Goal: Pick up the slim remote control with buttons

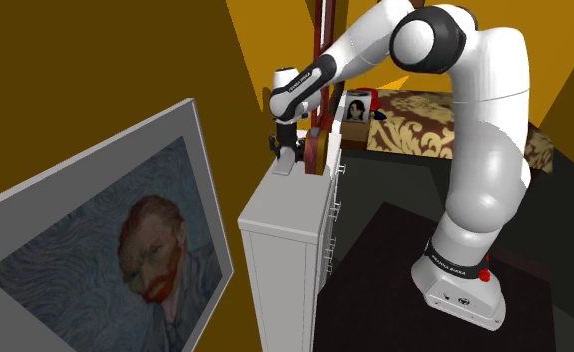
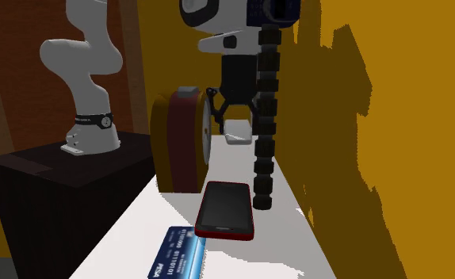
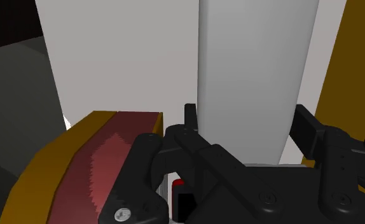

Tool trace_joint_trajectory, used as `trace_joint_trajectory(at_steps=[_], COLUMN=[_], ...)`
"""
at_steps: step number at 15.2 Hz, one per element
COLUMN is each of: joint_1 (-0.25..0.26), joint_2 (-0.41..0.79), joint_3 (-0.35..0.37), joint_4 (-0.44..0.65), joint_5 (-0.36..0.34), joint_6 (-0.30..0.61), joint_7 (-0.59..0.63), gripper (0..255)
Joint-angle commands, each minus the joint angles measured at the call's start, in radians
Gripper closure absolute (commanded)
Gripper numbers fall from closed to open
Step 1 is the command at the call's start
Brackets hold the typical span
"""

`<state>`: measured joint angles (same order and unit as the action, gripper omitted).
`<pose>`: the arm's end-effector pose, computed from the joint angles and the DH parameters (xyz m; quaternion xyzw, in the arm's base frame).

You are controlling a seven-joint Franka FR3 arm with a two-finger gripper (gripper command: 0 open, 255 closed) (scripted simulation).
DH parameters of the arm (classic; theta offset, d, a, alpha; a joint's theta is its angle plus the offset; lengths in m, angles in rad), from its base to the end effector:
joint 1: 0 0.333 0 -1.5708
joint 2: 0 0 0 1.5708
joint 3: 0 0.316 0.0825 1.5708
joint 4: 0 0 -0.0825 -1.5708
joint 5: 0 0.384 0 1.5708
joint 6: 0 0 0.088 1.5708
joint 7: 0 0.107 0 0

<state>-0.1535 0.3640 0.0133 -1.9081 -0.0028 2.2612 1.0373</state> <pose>0.6168 -0.0875 0.3063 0.8319 -0.5549 -0.0055 0.0012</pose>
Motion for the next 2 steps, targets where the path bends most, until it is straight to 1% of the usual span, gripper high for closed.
trace_joint_trajectory(at_steps=[1,2], joint_1=[0.000,0.000], joint_2=[-0.009,-0.009], joint_3=[0.000,0.000], joint_4=[0.004,0.004], joint_5=[0.000,0.000], joint_6=[-0.013,-0.013], joint_7=[0.000,0.000], gripper=[255,255])
